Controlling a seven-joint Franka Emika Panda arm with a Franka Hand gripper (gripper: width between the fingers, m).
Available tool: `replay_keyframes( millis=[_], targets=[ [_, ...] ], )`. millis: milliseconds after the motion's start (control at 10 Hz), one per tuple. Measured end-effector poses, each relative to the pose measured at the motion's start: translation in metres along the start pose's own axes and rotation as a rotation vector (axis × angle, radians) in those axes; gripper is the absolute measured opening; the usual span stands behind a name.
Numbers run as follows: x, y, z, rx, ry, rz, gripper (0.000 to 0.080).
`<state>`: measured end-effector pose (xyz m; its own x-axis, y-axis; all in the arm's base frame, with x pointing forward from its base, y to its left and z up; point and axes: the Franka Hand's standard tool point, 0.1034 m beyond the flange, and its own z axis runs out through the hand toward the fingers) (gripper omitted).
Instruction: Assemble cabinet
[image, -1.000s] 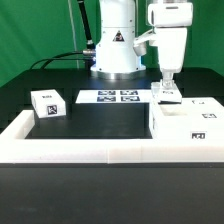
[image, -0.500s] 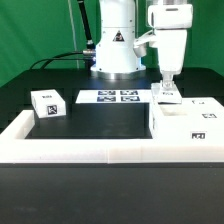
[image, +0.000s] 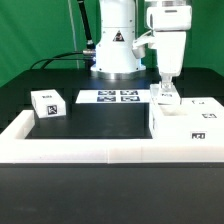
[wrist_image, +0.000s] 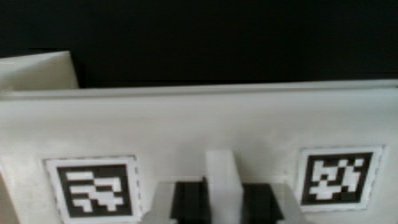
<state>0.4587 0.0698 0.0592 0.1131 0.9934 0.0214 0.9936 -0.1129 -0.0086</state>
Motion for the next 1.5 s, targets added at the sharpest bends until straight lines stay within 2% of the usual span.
replay_keyframes(
  millis=[400, 1500],
  targets=[
    [-0.0011, -0.0001, 0.0017, 0.021, -0.009, -0.011, 0.0068],
    [-0.0008, 0.0000, 0.0003, 0.028, -0.014, -0.041, 0.0069]
  ],
)
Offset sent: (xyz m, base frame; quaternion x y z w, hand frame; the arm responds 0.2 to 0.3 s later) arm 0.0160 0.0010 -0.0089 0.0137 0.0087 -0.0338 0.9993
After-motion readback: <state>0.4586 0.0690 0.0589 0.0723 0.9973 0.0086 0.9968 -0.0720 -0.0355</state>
